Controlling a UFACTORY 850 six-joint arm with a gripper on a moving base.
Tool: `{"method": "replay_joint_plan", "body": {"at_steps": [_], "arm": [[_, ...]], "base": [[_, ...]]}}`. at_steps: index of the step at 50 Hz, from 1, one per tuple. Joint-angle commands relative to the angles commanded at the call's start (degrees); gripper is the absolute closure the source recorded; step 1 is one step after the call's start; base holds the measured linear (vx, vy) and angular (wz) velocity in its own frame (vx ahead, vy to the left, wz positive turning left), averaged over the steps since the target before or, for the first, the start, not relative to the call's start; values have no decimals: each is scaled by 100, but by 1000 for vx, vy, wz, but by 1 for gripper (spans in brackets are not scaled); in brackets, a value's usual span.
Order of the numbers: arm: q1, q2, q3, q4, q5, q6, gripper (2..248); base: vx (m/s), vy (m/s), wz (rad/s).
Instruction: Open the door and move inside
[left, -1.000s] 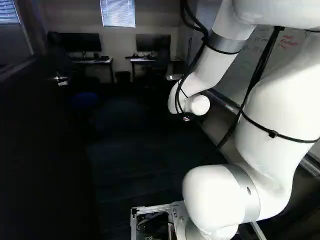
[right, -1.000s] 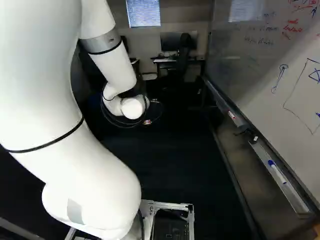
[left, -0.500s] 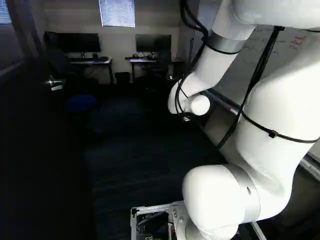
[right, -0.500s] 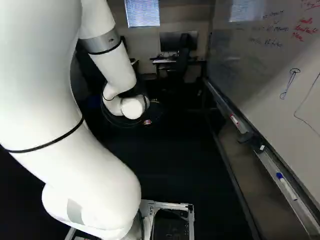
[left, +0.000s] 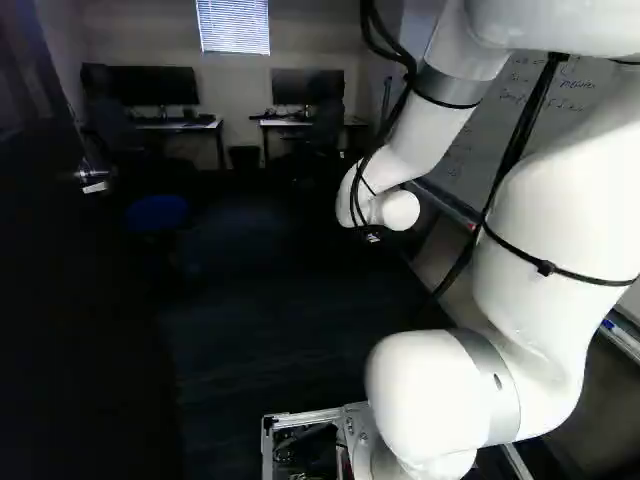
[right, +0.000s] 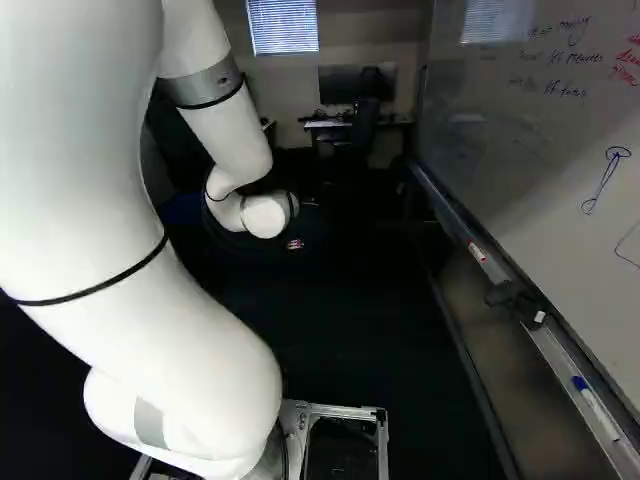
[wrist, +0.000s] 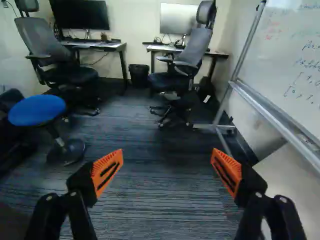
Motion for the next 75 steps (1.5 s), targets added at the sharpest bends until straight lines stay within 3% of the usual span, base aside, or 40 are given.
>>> {"method": "replay_joint_plan", "body": {"at_steps": [75], "arm": [[0,0,0,0,0,0,3]], "base": [[147,3,-7]]}}
